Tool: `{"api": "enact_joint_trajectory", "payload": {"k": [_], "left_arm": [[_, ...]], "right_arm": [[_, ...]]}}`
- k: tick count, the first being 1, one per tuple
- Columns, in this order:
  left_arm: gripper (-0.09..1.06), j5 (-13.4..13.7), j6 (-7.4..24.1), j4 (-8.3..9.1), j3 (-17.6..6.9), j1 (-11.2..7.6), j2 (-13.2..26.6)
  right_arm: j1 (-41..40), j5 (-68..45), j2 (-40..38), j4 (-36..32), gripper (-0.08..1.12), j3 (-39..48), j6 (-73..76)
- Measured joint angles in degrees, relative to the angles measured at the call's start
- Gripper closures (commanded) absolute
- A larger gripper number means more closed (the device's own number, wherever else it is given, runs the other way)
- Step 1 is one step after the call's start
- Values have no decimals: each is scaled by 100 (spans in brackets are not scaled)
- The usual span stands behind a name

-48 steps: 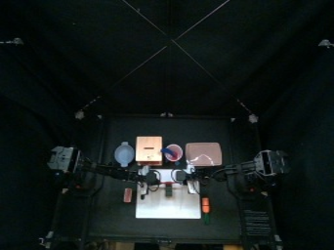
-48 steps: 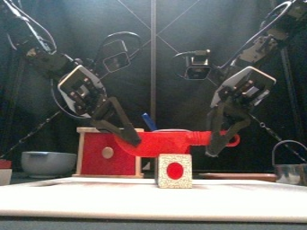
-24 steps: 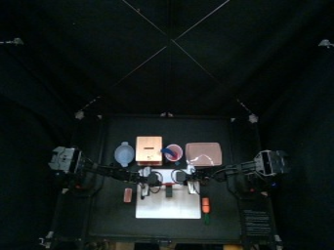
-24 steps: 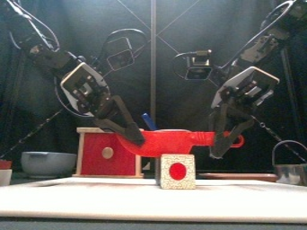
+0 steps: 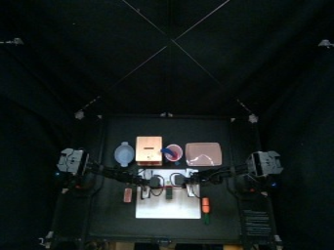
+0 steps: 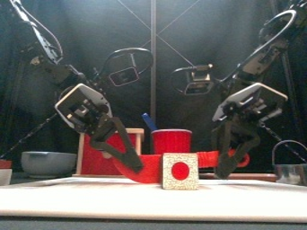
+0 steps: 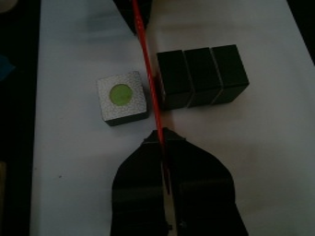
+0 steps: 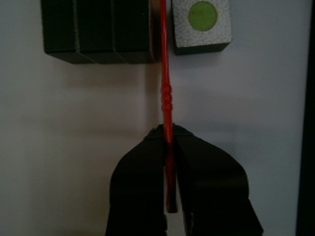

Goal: Cut the sushi into 4 pieces with the knife
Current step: Cut the sushi into 4 pieces

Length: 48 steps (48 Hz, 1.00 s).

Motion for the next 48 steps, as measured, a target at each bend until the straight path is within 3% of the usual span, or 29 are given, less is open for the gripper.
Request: {"api": "enact_joint_trajectory", "payload": {"k": [13, 25, 31, 41, 48], "left_arm": [[73, 9, 9, 18, 0, 18, -35], [73, 9, 9, 246, 0, 360, -158], [73, 9, 9, 343, 0, 439, -185], [73, 18, 9, 387, 44, 439, -281], [73, 44, 26, 404, 79, 369, -554]], "right_arm": [[-18, 9, 0, -35, 90, -9, 0], [-343, 18, -114, -105, 90, 26, -26], [-422, 26, -176, -114, 90, 26, -35], [-404, 62, -308, -97, 90, 26, -18], [-220, 193, -615, -62, 90, 26, 9]]}}
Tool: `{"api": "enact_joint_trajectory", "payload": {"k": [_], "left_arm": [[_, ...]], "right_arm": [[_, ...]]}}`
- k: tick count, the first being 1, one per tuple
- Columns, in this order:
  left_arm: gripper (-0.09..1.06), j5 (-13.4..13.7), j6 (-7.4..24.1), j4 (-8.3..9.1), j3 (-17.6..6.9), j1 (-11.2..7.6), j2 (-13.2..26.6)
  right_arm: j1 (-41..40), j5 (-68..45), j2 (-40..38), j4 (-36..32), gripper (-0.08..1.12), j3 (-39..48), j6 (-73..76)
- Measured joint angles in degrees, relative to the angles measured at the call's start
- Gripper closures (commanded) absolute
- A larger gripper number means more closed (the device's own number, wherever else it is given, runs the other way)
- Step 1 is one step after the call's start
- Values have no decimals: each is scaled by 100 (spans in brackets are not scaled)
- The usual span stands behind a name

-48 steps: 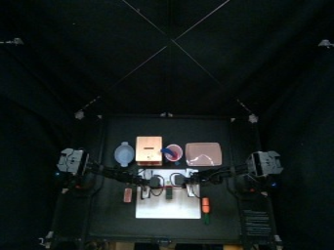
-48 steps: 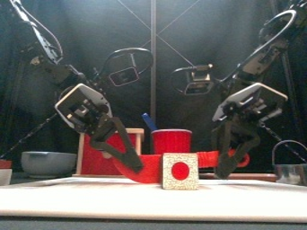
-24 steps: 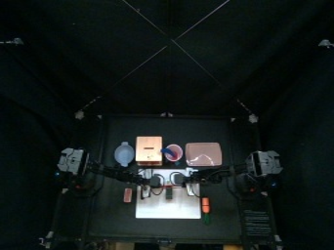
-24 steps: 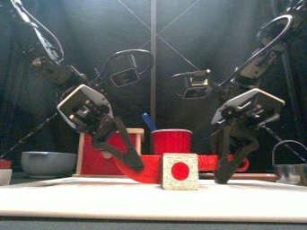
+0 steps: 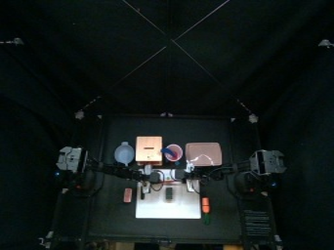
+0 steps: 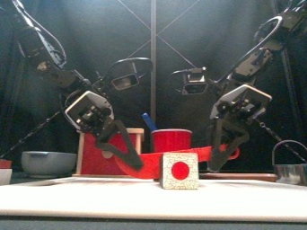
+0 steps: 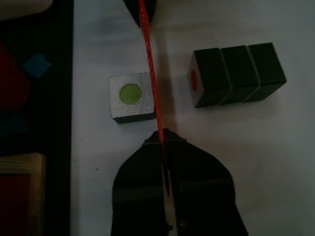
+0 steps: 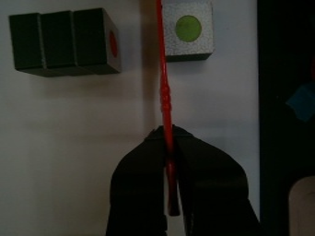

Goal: Cut the sushi into 4 pieces with the knife
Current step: Cut the sushi into 4 pieces

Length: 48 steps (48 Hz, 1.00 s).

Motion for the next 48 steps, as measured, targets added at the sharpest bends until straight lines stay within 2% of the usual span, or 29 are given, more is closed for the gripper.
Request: {"api": "enact_joint_trajectory", "payload": {"k": [10, 21, 37, 48], "left_arm": [[73, 44, -9, 53, 9, -299, -431], [73, 9, -18, 44, 0, -527, -439], [73, 0, -18, -18, -114, -527, -70], [73, 0, -26, -18, -158, -545, 18]], "right_arm": [[255, 105, -448, 88, 90, 18, 9], [431, 79, -527, 193, 90, 70, 9], [448, 0, -149, 246, 90, 123, 0], [475, -18, -105, 281, 90, 114, 0]]}}
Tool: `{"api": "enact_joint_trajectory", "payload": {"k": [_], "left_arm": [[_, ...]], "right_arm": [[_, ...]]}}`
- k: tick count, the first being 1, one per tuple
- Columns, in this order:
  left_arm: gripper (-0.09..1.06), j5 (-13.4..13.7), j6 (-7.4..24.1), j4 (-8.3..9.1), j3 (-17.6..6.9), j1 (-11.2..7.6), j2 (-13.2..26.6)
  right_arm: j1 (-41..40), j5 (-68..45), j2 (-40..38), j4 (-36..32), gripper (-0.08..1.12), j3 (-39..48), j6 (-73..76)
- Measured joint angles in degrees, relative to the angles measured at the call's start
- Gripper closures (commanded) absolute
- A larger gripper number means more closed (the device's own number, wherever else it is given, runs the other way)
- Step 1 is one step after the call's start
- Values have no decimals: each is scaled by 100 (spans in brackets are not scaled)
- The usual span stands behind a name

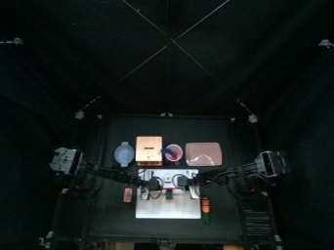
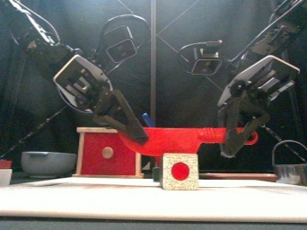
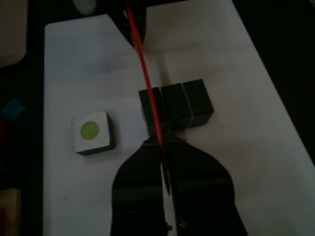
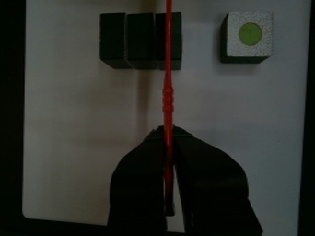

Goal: Cut the sushi into 4 pieces with the knife
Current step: Cut the sushi into 4 pieces

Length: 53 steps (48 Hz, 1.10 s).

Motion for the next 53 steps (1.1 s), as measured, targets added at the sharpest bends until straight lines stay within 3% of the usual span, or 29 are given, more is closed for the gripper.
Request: {"api": "enact_joint_trajectory", "payload": {"k": [15, 33, 46, 53], "left_arm": [[73, 0, 0, -202, 0, -123, 0], [73, 0, -9, -264, 26, -176, 88], [73, 141, -9, -448, -97, -141, 598], [73, 220, -9, -466, -176, -132, 668]], "right_arm": [[62, -62, 18, 18, 90, 0, 0], [79, -105, 229, 26, 90, -35, 0], [79, -272, 659, 35, 90, -9, 0], [79, -272, 686, 70, 90, -9, -9]]}}
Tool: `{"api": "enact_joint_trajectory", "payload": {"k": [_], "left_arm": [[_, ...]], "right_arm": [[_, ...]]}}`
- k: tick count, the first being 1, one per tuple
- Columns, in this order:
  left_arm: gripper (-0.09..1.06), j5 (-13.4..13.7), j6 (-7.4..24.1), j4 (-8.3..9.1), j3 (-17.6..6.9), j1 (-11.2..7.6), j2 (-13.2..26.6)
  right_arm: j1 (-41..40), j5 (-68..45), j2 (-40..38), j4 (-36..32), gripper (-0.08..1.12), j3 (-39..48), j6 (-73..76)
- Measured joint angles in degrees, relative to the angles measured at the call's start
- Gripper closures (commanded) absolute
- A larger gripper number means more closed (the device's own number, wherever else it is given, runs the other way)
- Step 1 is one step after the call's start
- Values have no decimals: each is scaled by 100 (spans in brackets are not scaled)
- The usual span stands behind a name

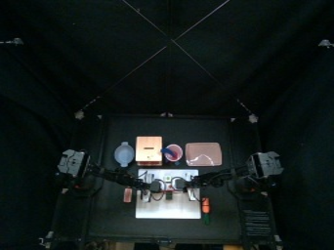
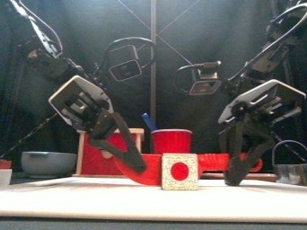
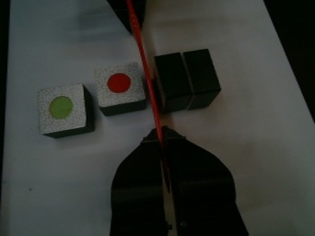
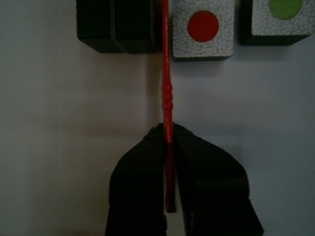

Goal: Cut the sushi into 4 pieces with the knife
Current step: Cut the sushi into 4 pieces

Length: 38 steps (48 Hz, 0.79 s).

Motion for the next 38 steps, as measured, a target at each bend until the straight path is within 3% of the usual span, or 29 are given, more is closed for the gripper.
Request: {"api": "enact_joint_trajectory", "payload": {"k": [9, 24, 38], "left_arm": [[73, 44, 9, 62, -26, 105, -9], [73, 123, 9, 448, -18, 483, -141], [73, 9, 9, 527, 26, 536, -220]], "right_arm": [[-9, 0, -26, 0, 90, 9, 9], [-378, 0, -132, -158, 90, 79, 0], [-413, 9, -404, -176, 90, 123, 0]]}}
